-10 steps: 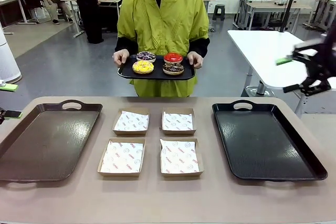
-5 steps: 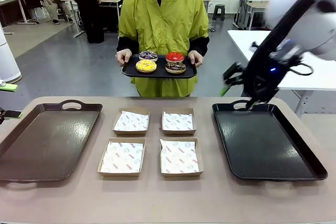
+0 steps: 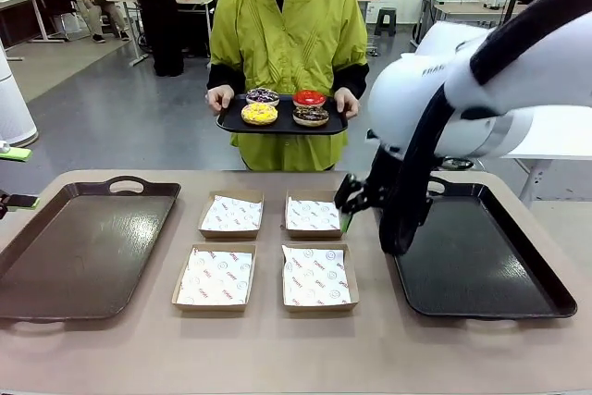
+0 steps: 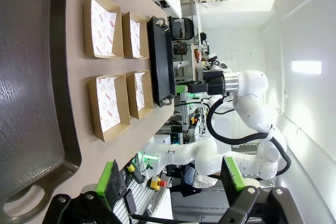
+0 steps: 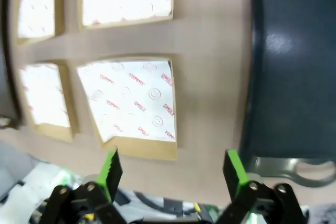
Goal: Individually package the donuts and arrange them on the tray.
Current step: Pick up one Paper togo box.
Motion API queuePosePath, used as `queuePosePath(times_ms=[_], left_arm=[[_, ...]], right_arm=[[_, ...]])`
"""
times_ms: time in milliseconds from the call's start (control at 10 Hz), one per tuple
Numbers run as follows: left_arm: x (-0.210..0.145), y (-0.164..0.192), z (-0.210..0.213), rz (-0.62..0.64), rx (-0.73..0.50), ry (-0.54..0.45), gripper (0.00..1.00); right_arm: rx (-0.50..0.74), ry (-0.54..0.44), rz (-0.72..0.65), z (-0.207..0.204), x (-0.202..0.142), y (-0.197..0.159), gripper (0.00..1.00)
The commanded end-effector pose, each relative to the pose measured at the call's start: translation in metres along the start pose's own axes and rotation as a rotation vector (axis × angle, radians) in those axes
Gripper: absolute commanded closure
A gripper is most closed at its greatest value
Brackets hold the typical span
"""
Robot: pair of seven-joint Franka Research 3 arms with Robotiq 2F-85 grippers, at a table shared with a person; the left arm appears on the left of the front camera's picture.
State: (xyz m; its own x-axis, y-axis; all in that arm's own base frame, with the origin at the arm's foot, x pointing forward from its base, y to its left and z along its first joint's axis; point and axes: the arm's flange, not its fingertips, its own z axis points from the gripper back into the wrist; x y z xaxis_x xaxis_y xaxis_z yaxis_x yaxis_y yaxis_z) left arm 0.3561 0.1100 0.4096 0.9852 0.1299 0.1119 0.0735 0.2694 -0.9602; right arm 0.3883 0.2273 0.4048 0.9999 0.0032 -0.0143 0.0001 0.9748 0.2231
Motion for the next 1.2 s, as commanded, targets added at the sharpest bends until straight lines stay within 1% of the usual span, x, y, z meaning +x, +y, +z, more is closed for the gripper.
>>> queuePosePath(times_ms=[0, 200, 300, 400, 900, 1000, 1100], left_arm=[[-0.001, -0.001, 0.003, -0.007, -0.013, -0.002, 0.00], [-0.001, -0.001, 0.003, -0.007, -0.013, -0.002, 0.00], [-0.001, -0.001, 0.003, -0.007, -0.013, -0.002, 0.00], [-0.001, -0.001, 0.003, -0.007, -0.013, -0.002, 0.00], [-0.001, -0.001, 0.003, -0.007, -0.013, -0.002, 0.00], [-0.001, -0.001, 0.003, -0.007, -0.013, -0.002, 0.00], [-0.001, -0.001, 0.003, -0.007, -0.013, -0.002, 0.00]], right_arm=[[-0.035, 0.019, 0.051, -0.027, -0.012, -0.006, 0.00], [-0.007, 0.016, 0.119, -0.043, -0.026, -0.006, 0.00], [0.095, 0.006, 0.159, -0.033, -0.031, -0.006, 0.00], [-0.029, 0.046, 0.073, -0.040, -0.024, -0.002, 0.00], [-0.029, 0.046, 0.073, -0.040, -0.024, -0.002, 0.00], [-0.007, 0.038, 0.087, -0.039, -0.026, -0.003, 0.00], [-0.078, 0.038, 0.088, -0.046, -0.025, 0.012, 0.00]])
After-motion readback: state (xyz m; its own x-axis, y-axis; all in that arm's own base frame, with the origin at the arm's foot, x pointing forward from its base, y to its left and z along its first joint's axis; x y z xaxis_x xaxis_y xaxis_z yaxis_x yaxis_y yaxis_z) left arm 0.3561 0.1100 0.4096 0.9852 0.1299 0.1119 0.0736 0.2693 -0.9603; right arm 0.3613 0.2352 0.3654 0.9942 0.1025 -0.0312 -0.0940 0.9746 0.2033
